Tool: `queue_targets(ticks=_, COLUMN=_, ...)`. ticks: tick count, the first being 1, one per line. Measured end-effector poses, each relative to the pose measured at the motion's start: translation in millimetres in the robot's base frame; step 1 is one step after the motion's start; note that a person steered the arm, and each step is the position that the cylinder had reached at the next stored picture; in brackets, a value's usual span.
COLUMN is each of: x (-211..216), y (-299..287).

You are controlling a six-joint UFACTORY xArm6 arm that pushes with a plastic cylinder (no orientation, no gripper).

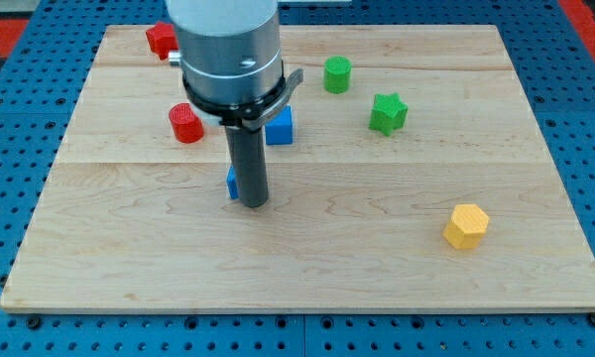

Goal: Push triangle towards left side of the board

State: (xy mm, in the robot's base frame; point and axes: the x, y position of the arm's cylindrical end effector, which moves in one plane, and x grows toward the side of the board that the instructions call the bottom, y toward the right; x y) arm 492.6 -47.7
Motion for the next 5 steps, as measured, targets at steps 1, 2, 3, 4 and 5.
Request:
queue_targets(ticks=1, x=-4, y=31)
queue_targets(ticks=2, x=-3, y=-8)
queue_targets(ticks=3, x=2, y=-7)
queue_targets(ticks=4, x=2, y=43)
queue_targets(ticks=5, x=-6, y=161)
